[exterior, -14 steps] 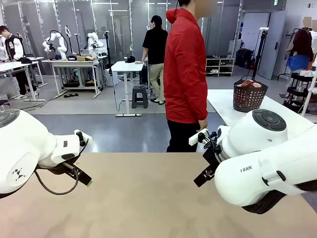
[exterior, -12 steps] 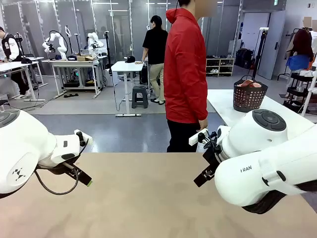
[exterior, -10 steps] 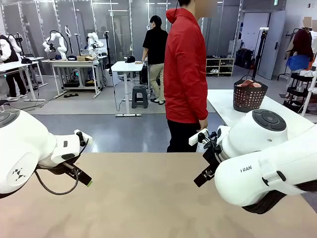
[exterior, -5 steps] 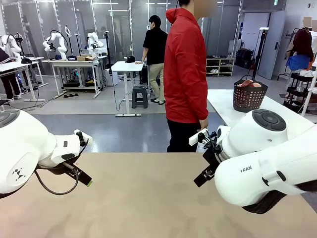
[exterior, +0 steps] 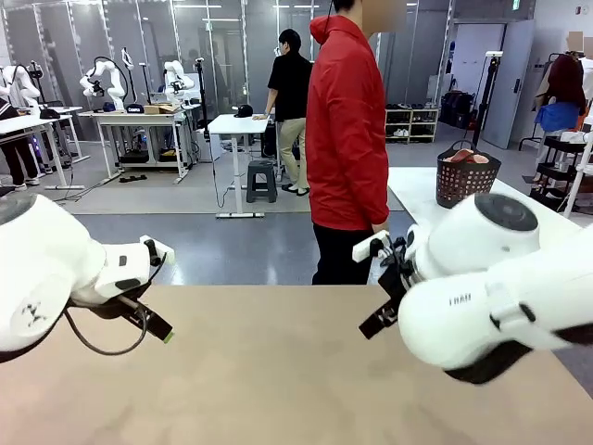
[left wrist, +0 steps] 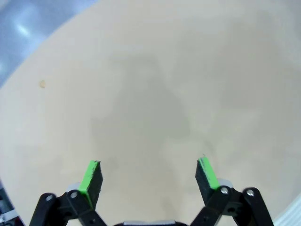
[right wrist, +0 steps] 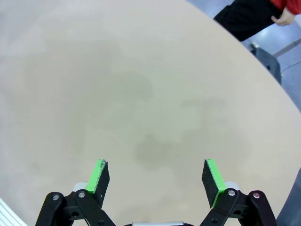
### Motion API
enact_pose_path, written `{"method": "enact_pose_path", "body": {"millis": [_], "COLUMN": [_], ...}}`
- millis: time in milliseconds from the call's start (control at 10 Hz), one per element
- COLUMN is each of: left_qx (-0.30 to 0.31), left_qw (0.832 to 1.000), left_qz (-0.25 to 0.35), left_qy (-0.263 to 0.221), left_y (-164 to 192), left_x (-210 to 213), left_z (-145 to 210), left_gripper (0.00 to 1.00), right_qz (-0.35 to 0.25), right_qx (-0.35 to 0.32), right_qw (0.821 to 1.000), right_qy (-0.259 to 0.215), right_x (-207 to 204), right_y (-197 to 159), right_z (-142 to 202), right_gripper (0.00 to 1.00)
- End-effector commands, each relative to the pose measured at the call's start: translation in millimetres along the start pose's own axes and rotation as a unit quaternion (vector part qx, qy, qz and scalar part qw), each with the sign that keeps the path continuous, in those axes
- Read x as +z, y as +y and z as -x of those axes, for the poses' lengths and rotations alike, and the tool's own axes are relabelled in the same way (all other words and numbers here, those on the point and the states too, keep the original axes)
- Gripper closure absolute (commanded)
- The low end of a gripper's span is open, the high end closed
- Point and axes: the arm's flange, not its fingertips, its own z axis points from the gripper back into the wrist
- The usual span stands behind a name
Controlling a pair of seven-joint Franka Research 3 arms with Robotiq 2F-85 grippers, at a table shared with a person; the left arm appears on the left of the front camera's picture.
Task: Fold the towel.
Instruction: Grab the top end of the 100 cm Hotel Towel extended by the human.
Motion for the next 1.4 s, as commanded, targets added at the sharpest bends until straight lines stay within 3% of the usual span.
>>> {"method": "enact_pose_path", "body": {"millis": [0,200,400,500,700,800,900,1000,1200,1300], "left_qx": [-0.004,0.03,0.063,0.069,0.084,0.104,0.126,0.132,0.184,0.204], "left_qw": [0.999,0.989,0.946,0.93,0.882,0.867,0.869,0.857,0.842,0.837], "left_qz": [0.042,0.133,0.308,0.359,0.462,0.481,0.462,0.469,0.468,0.462], "left_qy": [0.022,0.05,0.073,0.049,-0.049,-0.079,-0.124,-0.167,-0.194,-0.211], "left_y": [15.3,45.3,102.1,130.4,189.1,215.7,238.5,254.2,275.8,283.7], "left_x": [44.5,88.8,143.6,162.3,191.2,200.1,205.3,210.2,211.2,212.6], "left_z": [-17.0,-20.5,-7.1,8.6,58.3,86.4,112.8,136.9,174.3,186.7], "left_gripper": [0.0,0.0,0.0,0.0,0.0,0.0,0.0,0.0,0.0,0.0], "right_qz": [-0.057,-0.113,-0.248,-0.298,-0.389,-0.419,-0.434,-0.437,-0.442,-0.439], "right_qx": [-0.017,-0.04,-0.098,-0.121,-0.157,-0.177,-0.195,-0.218,-0.274,-0.287], "right_qw": [0.998,0.993,0.964,0.946,0.907,0.89,0.879,0.871,0.846,0.842], "right_qy": [-0.008,0.003,0.011,0.023,0.016,0.009,-0.024,-0.053,-0.119,-0.128], "right_x": [52.0,106.7,157.3,174.1,202.1,212.7,224.1,232.7,242.4,242.5], "right_y": [-24.5,-51.5,-100.4,-123.8,-174.4,-197.8,-220.2,-240.5,-271.4,-275.8], "right_z": [-24.4,-35.5,-29.0,-16.1,24.5,47.9,73.0,99.1,150.1,165.3], "right_gripper": [0.0,0.0,0.0,0.0,0.0,0.0,0.0,0.0,0.0,0.0]}}
